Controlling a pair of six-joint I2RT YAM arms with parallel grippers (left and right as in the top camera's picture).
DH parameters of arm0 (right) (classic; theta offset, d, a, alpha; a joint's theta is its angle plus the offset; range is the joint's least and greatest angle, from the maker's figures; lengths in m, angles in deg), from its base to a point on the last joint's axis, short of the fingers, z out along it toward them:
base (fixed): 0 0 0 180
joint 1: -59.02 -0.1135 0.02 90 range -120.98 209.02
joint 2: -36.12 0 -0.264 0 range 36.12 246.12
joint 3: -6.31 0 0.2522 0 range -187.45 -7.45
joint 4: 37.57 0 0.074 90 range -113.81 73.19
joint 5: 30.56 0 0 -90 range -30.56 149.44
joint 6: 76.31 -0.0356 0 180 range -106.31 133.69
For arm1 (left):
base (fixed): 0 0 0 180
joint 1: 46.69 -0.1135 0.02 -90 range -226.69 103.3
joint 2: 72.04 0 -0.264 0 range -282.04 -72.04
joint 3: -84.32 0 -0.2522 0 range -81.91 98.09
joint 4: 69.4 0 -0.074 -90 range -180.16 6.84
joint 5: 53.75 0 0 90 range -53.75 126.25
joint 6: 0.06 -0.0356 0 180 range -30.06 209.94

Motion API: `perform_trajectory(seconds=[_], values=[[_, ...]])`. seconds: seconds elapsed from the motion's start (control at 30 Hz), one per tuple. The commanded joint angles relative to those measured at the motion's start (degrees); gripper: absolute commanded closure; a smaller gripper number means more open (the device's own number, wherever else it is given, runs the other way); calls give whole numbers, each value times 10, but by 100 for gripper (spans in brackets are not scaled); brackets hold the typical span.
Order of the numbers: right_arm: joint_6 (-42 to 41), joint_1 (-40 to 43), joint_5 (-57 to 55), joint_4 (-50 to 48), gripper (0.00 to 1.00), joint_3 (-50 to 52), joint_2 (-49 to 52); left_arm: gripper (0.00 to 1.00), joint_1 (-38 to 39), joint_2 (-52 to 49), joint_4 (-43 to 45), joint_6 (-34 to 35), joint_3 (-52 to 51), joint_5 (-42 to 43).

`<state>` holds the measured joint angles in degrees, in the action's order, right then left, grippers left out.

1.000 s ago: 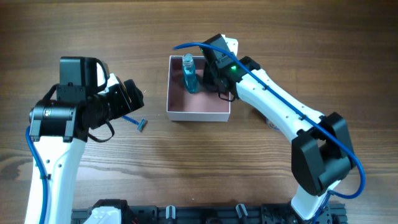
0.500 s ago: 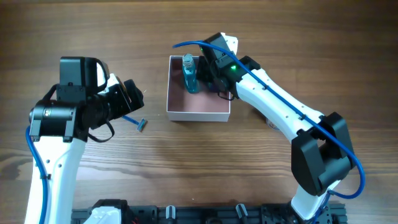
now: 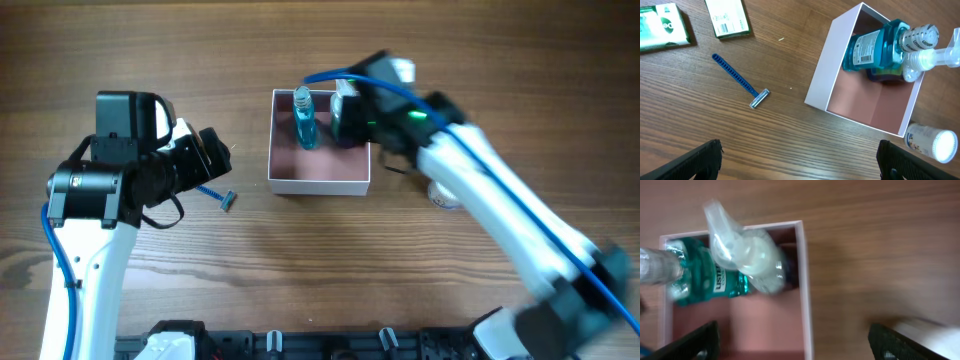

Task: Pack container
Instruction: 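Carry the soap pump bottle into the box beside the mouthwash, release, then lower right gripper onto the white cotton-swab tub and grasp it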

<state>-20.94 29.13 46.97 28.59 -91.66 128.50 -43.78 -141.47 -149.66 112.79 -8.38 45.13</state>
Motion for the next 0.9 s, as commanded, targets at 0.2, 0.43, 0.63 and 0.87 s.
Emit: perform_trajectory(seconds=[0.2,0.43,0.63,0.87], values=[[-13,213,32,217,0,-1,-101,0,2,0,2,-1,10,3],[15,267,103,232,0,51,-39,0,2,0,3,-1,10,3],[16,268,117,209,0,63,41,0,2,0,3,-1,10,3],[16,268,126,184,0,68,112,0,2,0,3,-1,10,3]])
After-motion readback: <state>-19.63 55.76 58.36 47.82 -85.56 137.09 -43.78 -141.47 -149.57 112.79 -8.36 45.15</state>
